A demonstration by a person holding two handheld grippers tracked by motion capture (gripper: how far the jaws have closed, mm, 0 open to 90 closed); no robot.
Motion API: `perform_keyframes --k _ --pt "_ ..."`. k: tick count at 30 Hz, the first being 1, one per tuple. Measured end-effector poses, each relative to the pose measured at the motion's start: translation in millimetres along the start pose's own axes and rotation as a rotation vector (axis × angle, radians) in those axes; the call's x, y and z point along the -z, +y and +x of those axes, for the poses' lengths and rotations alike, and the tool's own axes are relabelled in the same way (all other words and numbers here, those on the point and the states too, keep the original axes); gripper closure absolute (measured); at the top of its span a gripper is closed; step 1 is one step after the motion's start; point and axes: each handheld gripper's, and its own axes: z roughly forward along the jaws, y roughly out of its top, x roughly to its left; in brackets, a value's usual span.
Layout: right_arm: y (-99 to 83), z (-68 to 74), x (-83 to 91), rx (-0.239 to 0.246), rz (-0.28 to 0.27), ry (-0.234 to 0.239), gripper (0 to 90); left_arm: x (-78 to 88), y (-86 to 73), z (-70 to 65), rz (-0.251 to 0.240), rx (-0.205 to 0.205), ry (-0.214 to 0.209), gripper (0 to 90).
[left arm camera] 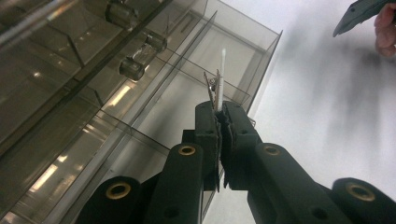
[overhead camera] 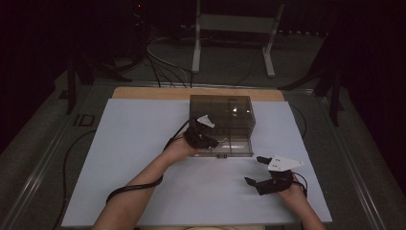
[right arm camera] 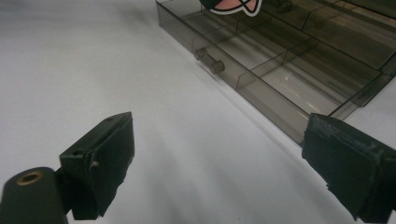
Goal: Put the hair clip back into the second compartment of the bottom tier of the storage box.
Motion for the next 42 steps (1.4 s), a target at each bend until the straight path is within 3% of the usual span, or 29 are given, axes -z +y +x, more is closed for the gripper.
perform_keyframes --k 8,18,22,29,35,42 --pt "0.4 0.4 0.3 0.002 -0.003 0.000 9.8 -9.9 -0.5 -0.8 0.033 0.006 0.016 85.4" --pt "0.2 -0.3 0.8 0.001 -0.002 -0.003 9.8 -16.5 5.7 1.0 0.023 0.045 0.042 85.4" --pt "0.1 -0.3 0.8 0.002 -0.001 -0.002 9.8 -19.2 5.9 0.4 0.023 0.044 0.051 85.1" --pt "0.0 -0.5 1.0 0.002 -0.003 -0.002 9.8 -17.1 5.2 -5.7 0.025 0.046 0.079 54.5" --pt "0.0 0.0 0.4 0.001 0.001 0.001 9.8 -5.8 4.1 -5.9 -0.005 0.055 0.062 41.8" --pt "0.0 0.2 0.0 0.004 0.004 0.001 9.8 1.4 3.8 -11.5 0.008 0.047 0.055 16.8"
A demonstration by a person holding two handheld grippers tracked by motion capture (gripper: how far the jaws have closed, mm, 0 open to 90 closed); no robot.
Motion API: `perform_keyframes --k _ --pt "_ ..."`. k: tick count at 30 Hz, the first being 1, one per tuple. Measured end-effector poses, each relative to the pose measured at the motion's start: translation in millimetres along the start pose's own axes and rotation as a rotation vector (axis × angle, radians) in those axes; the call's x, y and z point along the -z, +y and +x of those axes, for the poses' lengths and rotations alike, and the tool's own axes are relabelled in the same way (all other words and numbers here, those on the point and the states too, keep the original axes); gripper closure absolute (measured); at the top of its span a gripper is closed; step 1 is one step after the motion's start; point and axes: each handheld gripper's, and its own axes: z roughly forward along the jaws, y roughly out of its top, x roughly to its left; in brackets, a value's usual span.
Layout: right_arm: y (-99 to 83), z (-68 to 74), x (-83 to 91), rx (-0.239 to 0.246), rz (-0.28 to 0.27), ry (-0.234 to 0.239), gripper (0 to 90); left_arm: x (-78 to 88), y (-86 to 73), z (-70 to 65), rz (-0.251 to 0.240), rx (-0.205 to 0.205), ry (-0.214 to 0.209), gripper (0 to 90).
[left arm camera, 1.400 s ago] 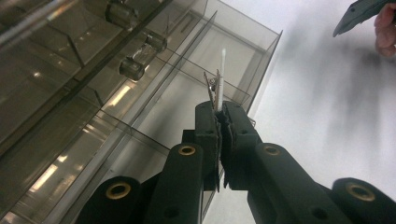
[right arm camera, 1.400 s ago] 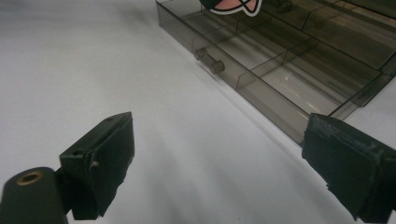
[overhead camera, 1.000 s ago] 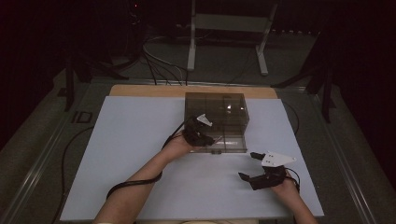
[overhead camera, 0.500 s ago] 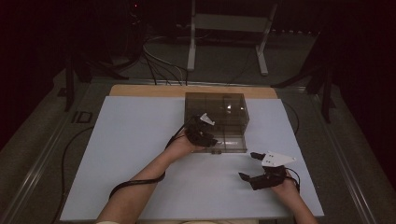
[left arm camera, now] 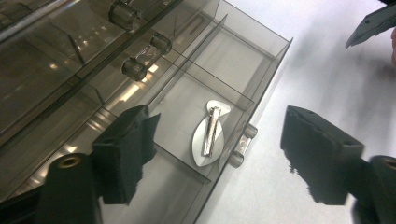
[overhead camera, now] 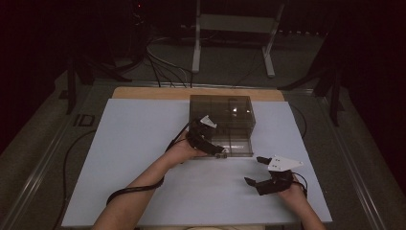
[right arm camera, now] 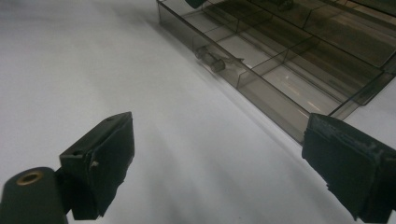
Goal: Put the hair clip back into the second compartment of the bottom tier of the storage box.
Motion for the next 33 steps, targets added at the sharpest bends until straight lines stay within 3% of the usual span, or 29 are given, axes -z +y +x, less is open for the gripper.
perform_keyframes --k 1,6,8,18,33 --pt "0.1 0.1 0.1 0.001 0.000 0.000 9.8 2.1 -0.4 -1.9 -0.002 -0.001 0.010 16.8" --pt "0.2 0.1 0.2 -0.001 0.000 -0.002 9.8 8.1 -1.8 -3.8 -0.009 0.003 -0.017 4.5" --pt "0.4 0.2 0.2 0.001 0.000 -0.002 9.8 10.7 -3.1 -3.4 -0.010 0.003 -0.043 0.4" --pt "0.8 0.4 0.4 -0.001 -0.003 -0.001 9.8 26.1 -9.5 -4.6 -0.045 -0.018 -0.057 0.0" --pt "1.2 0.8 0.3 -0.001 -0.003 -0.001 9.8 43.5 -25.5 -4.8 -0.072 -0.042 -0.044 0.0"
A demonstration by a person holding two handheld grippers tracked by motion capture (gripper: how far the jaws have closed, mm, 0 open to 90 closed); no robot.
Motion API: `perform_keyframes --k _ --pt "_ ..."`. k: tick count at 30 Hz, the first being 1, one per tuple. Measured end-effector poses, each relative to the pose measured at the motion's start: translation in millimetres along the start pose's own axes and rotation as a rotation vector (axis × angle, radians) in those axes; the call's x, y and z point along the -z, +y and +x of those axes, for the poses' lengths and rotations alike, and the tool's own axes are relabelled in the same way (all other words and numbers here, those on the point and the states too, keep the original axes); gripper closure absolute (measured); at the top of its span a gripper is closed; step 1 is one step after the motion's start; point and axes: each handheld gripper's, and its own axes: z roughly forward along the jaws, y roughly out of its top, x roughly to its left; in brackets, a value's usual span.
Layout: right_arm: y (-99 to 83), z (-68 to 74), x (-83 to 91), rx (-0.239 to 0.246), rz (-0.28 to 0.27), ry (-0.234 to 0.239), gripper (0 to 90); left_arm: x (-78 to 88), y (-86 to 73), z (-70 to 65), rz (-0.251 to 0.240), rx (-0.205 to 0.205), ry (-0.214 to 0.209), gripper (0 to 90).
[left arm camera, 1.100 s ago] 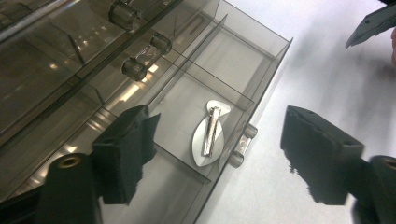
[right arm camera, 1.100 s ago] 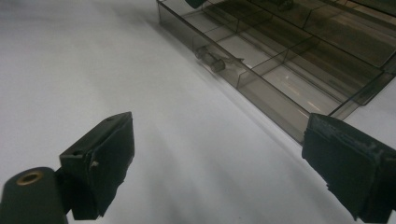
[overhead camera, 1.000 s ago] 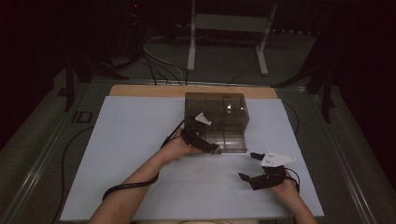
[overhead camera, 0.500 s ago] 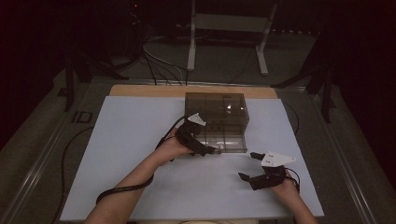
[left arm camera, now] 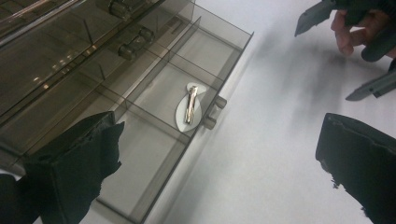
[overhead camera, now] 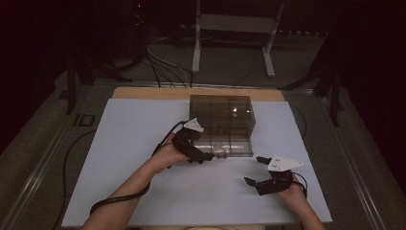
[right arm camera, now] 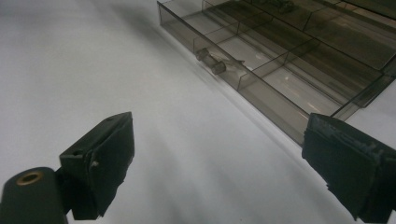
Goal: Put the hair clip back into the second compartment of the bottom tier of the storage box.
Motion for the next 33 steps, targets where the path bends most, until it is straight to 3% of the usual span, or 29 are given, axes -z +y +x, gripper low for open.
perform_keyframes --k 16,33 --pt "0.5 0.7 -0.4 -0.002 0.000 0.000 9.8 18.9 -23.3 2.0 -0.010 0.019 0.023 0.0" --pt "1.3 2.5 -2.7 0.003 0.006 0.009 9.8 32.2 -61.5 8.0 0.018 0.054 0.053 0.0"
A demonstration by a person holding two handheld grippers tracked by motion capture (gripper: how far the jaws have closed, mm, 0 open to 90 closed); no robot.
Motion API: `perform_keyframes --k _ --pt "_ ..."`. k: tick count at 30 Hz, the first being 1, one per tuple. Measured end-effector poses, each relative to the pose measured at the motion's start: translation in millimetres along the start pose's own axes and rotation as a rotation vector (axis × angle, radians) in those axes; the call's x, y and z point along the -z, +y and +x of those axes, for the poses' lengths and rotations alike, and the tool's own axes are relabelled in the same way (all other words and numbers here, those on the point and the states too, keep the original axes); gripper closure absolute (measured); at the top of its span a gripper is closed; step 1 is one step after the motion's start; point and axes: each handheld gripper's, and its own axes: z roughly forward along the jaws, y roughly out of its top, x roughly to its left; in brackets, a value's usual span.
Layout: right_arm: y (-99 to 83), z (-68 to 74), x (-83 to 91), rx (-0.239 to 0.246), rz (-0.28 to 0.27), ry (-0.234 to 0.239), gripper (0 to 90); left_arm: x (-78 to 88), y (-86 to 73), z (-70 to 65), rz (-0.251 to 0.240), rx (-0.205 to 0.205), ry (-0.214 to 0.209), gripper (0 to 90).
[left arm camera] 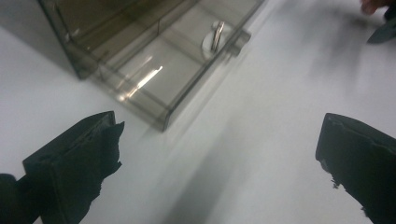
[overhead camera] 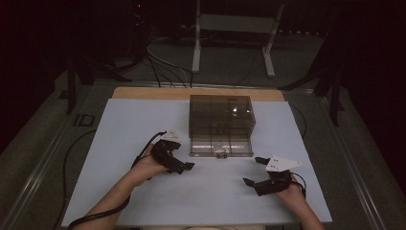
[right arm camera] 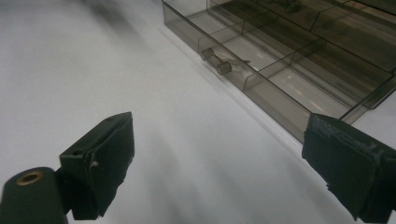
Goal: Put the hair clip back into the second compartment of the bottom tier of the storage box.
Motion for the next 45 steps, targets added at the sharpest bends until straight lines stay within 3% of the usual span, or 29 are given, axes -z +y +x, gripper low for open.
perform_keyframes --k 4,8,13,22,31,37,45 --pt "-0.1 0.4 -0.7 0.000 0.000 0.004 9.8 3.9 -9.0 1.7 -0.003 0.009 -0.003 0.0" --pt "0.3 1.3 -1.1 0.004 0.005 0.005 9.8 6.8 -18.8 3.5 -0.004 0.027 0.022 0.0" --pt "0.1 1.0 -0.8 0.001 0.004 0.004 9.8 11.2 -29.4 5.9 -0.007 0.044 0.013 0.0" --pt "0.3 1.2 -0.1 0.002 0.003 0.002 9.8 21.6 -47.0 5.1 -0.008 0.041 0.034 0.0" --pt "0.6 1.7 0.0 0.003 0.003 0.002 9.8 34.9 -64.4 4.9 -0.031 0.067 0.052 0.0" --pt "0.7 1.9 -0.1 0.004 0.004 0.002 9.8 42.9 -72.3 2.7 -0.037 0.055 0.069 0.0" --pt "0.8 2.0 0.1 0.003 0.002 0.003 9.8 50.8 -84.1 0.3 -0.050 0.078 0.097 0.0"
